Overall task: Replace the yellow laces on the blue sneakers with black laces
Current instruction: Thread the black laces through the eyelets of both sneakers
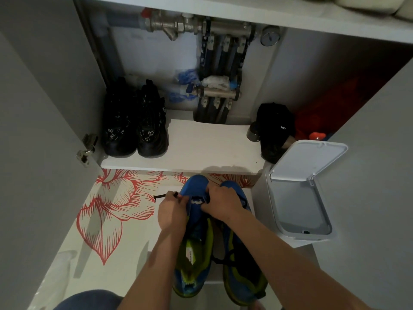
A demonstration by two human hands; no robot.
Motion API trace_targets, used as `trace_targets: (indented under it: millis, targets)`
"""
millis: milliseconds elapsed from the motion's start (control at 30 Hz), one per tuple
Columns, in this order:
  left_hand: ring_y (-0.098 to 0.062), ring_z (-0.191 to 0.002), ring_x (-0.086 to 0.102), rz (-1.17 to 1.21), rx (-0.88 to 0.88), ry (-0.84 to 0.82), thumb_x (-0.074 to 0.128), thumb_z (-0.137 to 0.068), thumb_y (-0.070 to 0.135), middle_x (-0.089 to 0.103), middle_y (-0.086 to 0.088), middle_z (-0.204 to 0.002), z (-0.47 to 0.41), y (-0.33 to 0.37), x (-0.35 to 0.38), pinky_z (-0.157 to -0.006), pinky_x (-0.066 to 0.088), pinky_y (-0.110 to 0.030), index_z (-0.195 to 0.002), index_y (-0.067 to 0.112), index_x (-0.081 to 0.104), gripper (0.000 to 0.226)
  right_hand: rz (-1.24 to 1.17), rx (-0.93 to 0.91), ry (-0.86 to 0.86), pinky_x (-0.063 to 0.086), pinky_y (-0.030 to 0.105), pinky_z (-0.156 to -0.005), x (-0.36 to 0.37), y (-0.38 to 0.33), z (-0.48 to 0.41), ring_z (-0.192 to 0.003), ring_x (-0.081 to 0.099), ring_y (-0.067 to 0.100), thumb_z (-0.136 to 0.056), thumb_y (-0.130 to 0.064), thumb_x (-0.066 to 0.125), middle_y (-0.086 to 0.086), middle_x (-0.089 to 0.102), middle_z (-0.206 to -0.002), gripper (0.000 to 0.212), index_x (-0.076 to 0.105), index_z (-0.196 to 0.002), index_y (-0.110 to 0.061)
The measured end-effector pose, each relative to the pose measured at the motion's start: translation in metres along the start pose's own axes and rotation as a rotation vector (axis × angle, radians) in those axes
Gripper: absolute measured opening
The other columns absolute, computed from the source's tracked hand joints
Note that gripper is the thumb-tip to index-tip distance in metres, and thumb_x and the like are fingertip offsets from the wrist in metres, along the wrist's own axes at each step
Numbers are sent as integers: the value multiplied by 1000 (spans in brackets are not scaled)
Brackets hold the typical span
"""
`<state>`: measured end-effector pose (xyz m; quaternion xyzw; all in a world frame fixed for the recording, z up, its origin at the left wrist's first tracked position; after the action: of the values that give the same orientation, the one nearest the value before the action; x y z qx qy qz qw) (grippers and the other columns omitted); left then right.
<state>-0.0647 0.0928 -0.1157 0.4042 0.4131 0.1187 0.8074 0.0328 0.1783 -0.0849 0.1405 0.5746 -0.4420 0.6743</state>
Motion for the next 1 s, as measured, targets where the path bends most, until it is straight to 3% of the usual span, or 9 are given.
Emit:
trace_targets:
  millis: [200, 300, 400, 500, 600, 700, 767, 833, 1000]
  targets:
    - [-31, -85, 61, -176, 51, 65, 53, -95, 22, 66, -19, -93, -5, 2, -3, -62, 36, -27, -99, -1, 64, 25, 30, -22, -23, 35, 33, -81, 0, 0, 3, -93, 56, 28, -85, -27, 59, 11, 61, -102, 22, 47, -97, -13]
    - [-34, -92, 58, -131, 120, 121, 49, -96, 16, 64, -20, -96, 0, 0, -2, -74, 42, -36, -99, -2, 64, 24, 52, -15, -7, 34, 34, -89, 2, 1, 4, -94, 55, 28, -84, -26, 59, 10, 62, -102, 21, 47, -97, -14]
    - [-37, -104, 56, 153, -149, 137, 46, -98, 18, 58, -22, -115, -3, -1, -3, -93, 46, -41, -113, 0, 61, 29, 37, 4, 9, 32, 34, -92, 3, 3, 4, -96, 55, 27, -83, -28, 60, 8, 63, -101, 27, 55, -104, -12]
    - [-41, -111, 51, 262, -365, 126, 38, -101, 19, 46, -25, -127, -5, -1, -4, -96, 41, -40, -123, -4, 53, 35, 45, 1, -3, 31, 34, -93, 3, 3, 3, -96, 54, 25, -82, -32, 60, 7, 64, -99, 28, 62, -104, -13]
    - [-34, -100, 52, 320, -303, 119, 36, -101, 10, 55, -22, -108, 0, 3, -4, -82, 38, -36, -114, -4, 52, 25, 3, -18, 20, 31, 33, -94, 6, 2, 2, -92, 50, 22, -82, -31, 60, 5, 61, -86, 19, 62, -85, -12]
    - [-21, -88, 44, 323, -251, 73, 35, -98, 0, 48, -8, -86, 5, 5, -3, -76, 32, -31, -89, 9, 43, 15, -112, 25, 34, 31, 30, -83, 8, 7, -5, -80, 48, 20, -89, -31, 53, 1, 51, -66, 33, 48, -60, -16]
    - [-21, -89, 44, 309, -242, 74, 35, -97, 0, 47, -8, -87, 3, 4, -3, -76, 34, -32, -93, 9, 39, 11, -208, 99, -17, 29, 32, -86, 8, 14, -12, -93, 53, 21, -92, -32, 52, 3, 63, -82, 29, 65, -75, -12]
    - [-24, -88, 49, 286, -228, 67, 35, -97, 2, 50, -8, -86, 1, 3, -3, -75, 39, -34, -99, 9, 41, 9, -217, 130, -41, 27, 36, -95, 9, 20, -16, -108, 51, 24, -92, -28, 52, 5, 66, -104, 23, 70, -95, -14]
    - [-34, -90, 62, 109, -33, -9, 49, -91, 9, 63, -17, -101, -2, 4, -1, -77, 54, -43, -113, 11, 59, 25, -173, 143, -9, 24, 37, -99, 13, 24, -20, -111, 51, 26, -87, -22, 50, 3, 68, -104, 23, 72, -93, -21]
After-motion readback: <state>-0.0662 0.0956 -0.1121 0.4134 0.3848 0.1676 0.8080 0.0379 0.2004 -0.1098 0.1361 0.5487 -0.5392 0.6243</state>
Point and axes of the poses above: each hand's wrist, its own z-axis away from the middle knuckle, its own x-axis out of the palm, y = z × x, the point moved 2 cm from there along -z, towards the middle knuckle
